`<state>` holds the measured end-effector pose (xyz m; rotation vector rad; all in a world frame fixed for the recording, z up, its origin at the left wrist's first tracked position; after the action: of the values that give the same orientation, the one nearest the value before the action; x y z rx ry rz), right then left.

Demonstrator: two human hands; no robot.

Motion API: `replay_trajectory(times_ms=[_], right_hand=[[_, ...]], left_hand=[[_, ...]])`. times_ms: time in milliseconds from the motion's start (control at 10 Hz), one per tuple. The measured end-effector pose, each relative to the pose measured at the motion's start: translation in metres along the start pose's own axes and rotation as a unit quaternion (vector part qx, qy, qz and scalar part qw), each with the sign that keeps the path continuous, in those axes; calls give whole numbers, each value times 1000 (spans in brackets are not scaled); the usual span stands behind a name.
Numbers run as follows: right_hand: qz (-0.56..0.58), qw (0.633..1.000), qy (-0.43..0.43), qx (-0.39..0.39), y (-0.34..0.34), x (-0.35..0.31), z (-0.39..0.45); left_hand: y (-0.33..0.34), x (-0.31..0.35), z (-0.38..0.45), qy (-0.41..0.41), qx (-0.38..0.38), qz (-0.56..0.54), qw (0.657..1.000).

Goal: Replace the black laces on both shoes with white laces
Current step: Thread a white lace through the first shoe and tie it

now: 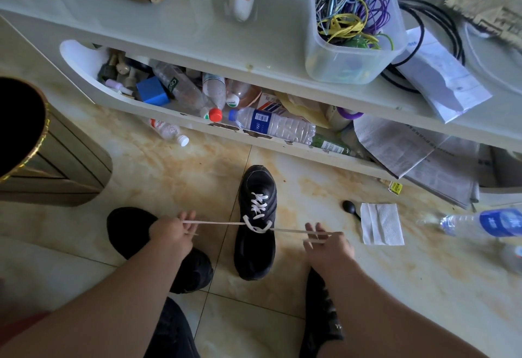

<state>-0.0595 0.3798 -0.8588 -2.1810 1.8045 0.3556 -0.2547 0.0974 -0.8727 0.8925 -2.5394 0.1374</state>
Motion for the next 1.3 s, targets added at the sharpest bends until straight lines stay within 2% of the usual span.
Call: replay_trajectory(times_ms=[100,200,300,400,500,600,700,800,900,1000,1100,1300], right_hand=[[-33,998,-15,42,6,-7,6],[-453,864,-214,57,27,-16,-15],[-669,645,-369,2,51,-5,-37],[-708,583,-397,23,55,-13,-37],[-724,591,-354,45,40,-33,-25],[-744,581,-329,28,39,-32,-18],[-721,621,-301,-57,60,-7,-19],[-722,626,-268,-120,78,20,-28],[-735,607,-280,-113,78,34,-30],[-744,569,-344,-66,74,38,-29],[-729,566,-383,-40,75,42,-32],[-725,557,-404,-39,75,27,-32]], left_hand=[[5,24,-20,95,43,312,944],[25,20,-42,315,-53,597,735],[41,-13,-61,387,-177,767,481],[43,-11,-58,426,-165,790,409],[30,12,-31,401,-114,824,382],[24,14,-23,368,-103,855,351],[32,-15,-41,349,-187,823,407],[37,-60,-52,234,-302,784,488],[38,-86,-48,274,-292,746,532],[39,-98,-45,345,-260,701,567],[37,-100,-37,392,-215,683,578],[38,-74,-28,407,-162,677,591]])
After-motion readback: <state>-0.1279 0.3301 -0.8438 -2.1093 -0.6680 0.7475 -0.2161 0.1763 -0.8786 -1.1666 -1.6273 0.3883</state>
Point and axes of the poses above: each hand's wrist, its own z-axis towards the middle knuckle, its own y-axis out of the palm, x = y × z, the point moved 4 cm from there along z, towards the middle knuckle, and after that the axes turned 9 degrees about -z, right-handed, at the moved point
